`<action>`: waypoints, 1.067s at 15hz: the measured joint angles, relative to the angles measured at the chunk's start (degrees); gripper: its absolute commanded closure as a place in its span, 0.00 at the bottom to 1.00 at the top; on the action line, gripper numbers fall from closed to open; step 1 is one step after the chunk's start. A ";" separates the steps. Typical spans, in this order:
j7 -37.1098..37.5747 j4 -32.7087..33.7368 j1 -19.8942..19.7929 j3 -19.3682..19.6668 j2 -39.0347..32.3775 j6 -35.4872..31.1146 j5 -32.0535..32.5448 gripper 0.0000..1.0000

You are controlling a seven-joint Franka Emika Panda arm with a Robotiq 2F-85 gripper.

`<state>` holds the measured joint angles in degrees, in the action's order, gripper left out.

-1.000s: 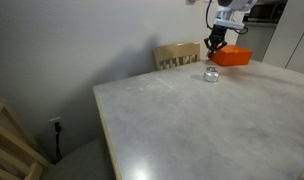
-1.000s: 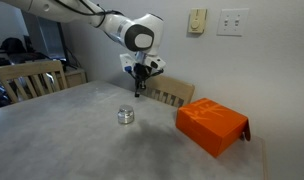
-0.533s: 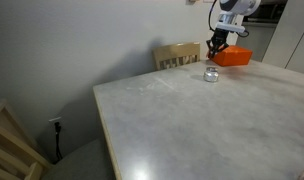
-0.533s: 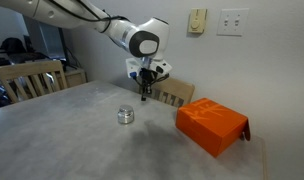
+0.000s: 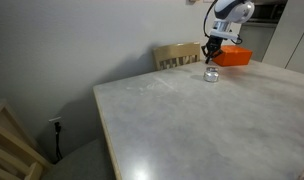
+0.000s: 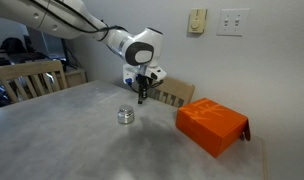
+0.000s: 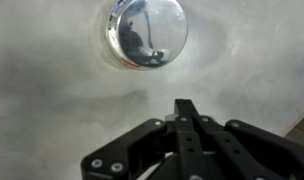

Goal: Pick the lid from the table, place it on the bottle, put it back on the table then place it on the bottle again

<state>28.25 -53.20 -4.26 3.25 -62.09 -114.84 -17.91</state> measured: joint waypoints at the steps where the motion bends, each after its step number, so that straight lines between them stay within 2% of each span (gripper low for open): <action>1: 0.22 0.00 0.17 -0.12 -0.19 -0.05 0.00 1.00; 16: 1.00 -0.01 1.26 -0.96 -1.68 -0.92 0.00 1.00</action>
<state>29.24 -53.21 -3.00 2.29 -63.77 -115.76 -17.91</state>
